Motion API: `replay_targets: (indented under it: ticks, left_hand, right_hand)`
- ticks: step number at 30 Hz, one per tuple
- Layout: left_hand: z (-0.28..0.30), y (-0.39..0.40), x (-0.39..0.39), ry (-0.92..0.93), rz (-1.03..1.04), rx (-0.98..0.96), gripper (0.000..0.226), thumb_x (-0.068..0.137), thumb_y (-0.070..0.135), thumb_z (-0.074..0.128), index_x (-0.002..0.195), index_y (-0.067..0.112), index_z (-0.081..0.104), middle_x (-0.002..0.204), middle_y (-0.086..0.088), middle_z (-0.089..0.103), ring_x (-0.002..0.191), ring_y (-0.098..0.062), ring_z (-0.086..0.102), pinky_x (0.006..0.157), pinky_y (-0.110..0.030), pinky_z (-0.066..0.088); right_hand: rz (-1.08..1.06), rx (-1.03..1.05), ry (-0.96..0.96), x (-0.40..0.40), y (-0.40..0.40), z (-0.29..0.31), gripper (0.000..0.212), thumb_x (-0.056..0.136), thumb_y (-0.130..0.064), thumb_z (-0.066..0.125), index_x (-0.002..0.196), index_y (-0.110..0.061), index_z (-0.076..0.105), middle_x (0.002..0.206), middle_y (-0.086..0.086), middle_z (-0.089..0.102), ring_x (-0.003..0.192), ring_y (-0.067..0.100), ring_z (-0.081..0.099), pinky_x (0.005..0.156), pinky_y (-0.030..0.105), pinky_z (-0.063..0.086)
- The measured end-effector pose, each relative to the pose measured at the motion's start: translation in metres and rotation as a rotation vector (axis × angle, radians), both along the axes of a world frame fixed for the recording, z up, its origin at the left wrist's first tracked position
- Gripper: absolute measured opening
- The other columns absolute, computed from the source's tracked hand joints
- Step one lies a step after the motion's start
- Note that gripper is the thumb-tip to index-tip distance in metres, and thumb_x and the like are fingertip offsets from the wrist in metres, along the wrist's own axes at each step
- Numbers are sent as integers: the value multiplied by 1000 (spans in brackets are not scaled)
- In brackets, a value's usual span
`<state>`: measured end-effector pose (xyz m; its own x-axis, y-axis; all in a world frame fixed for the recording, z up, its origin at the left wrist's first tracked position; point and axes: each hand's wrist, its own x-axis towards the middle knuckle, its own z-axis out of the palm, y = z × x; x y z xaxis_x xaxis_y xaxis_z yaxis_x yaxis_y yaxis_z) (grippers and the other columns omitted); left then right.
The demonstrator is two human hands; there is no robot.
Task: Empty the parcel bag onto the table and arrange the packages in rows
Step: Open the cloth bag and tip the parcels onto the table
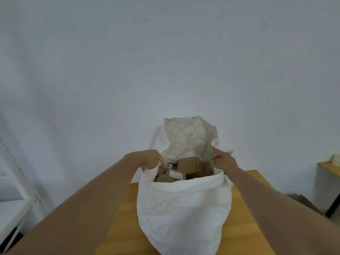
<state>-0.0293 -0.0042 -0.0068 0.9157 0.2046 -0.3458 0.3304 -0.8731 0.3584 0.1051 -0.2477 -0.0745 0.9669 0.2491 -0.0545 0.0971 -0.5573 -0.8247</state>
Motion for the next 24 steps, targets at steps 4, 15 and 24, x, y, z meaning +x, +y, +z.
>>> replay_targets:
  ticks: [4, 15, 24]
  left_hand:
    - [-8, -9, -8, -34, 186, -380, 36, 97, 30, 54, 126, 10, 58, 122, -10, 60, 99, -24, 62, 73, -31, 57]
    - [-62, -66, -30, 197, -272, 105, 116, 74, 55, 75, 150, 44, -12, 160, -1, 3, 142, -34, 26, 111, -51, 34]
    - [-72, -42, -16, -328, 292, -379, 79, 92, 8, 46, 156, 24, 1, 137, -13, 48, 108, -25, 59, 80, -32, 54]
  right_hand:
    - [-63, 326, 164, -17, 24, -14, 30, 90, -21, 45, 84, -11, 73, 85, 8, 75, 90, 30, 68, 92, 47, 53]
    - [-190, 767, 298, -36, 54, -6, 27, 92, -38, 45, 103, -21, 62, 107, -2, 60, 102, 17, 54, 94, 38, 43]
    - [263, 43, 23, -62, 32, -40, 97, 72, -83, 52, 148, -24, 35, 147, -3, 43, 137, 22, 39, 114, 42, 30]
